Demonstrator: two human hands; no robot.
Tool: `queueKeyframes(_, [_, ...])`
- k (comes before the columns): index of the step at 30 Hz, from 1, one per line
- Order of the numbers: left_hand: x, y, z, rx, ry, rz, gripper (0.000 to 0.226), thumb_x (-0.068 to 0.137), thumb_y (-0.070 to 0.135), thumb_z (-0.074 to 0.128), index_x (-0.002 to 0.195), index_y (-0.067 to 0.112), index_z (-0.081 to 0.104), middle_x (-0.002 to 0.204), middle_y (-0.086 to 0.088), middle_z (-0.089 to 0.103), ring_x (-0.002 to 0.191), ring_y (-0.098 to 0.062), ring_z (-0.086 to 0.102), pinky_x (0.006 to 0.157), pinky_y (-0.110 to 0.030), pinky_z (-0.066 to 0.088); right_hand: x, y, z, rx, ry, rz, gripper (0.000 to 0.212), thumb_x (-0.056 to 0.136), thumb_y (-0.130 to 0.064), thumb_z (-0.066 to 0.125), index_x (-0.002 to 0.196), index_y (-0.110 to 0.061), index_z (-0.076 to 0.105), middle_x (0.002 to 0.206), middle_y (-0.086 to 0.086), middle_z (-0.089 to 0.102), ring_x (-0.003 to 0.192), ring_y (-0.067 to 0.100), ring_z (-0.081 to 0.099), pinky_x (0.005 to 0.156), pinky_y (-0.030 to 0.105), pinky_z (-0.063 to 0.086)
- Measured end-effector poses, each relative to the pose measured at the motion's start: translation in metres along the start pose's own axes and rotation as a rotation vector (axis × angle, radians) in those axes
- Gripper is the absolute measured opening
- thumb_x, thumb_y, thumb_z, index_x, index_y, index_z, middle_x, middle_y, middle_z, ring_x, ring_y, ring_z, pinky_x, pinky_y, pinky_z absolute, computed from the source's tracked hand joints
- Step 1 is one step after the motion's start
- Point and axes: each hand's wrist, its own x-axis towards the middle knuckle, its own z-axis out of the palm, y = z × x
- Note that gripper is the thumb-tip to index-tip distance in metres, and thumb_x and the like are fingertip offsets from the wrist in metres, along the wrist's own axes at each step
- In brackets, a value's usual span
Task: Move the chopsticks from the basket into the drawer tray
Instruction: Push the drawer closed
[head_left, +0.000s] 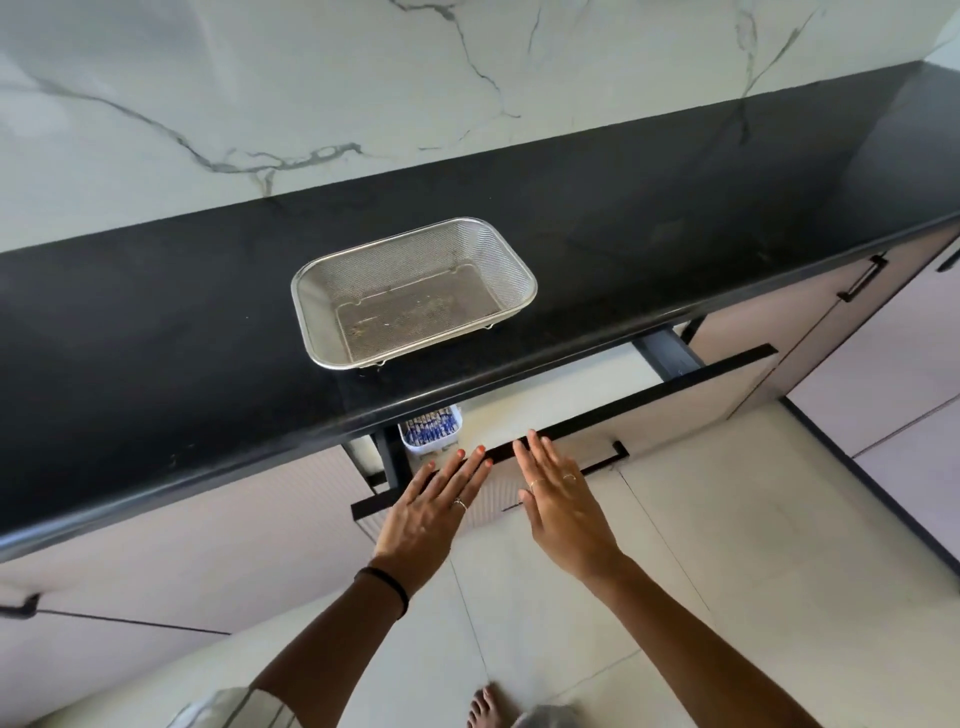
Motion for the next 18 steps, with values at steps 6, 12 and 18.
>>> queueKeyframes(6, [-0.018,-0.009,0.016,0.073,-0.111,-0.063,0.091,0.067,0.014,0.074,0.145,0.021,0.029,0.153,0.002,0.024,0.14,-0.016,0.032,0.112,-0.036,0.029,-0.001,0.003,0.016,0.035,-0.041,0.146,0.067,0.099,-0.034,0.035,0.152,-0.016,-0.003,0.16,0.005,-0.009,0.149,0.019,-0.008,0.119,0.029,-0.001])
queueKeyframes(12, [0.003,-0.014,0.027,0.102,-0.19,-0.214,0.078,0.093,0.001,0.028,0.142,0.017,-0.03,0.148,0.004,-0.038,0.138,-0.017,-0.031,0.11,-0.038,-0.023,0.047,0.007,0.013,0.196,-0.186,0.183,0.085,0.095,-0.031,0.052,0.15,-0.008,-0.009,0.161,0.01,-0.01,0.149,0.022,-0.005,0.122,0.032,0.012])
queueKeyframes(18, [0.033,-0.031,0.029,0.102,-0.212,-0.306,0.078,0.095,0.001,0.03,0.141,0.017,-0.032,0.148,0.01,-0.034,0.146,-0.015,-0.019,0.113,-0.038,-0.018,0.089,0.017,0.01,0.142,-0.234,0.12,0.078,0.098,-0.028,0.047,0.15,-0.004,-0.005,0.161,0.014,-0.006,0.149,0.024,-0.003,0.121,0.033,0.011])
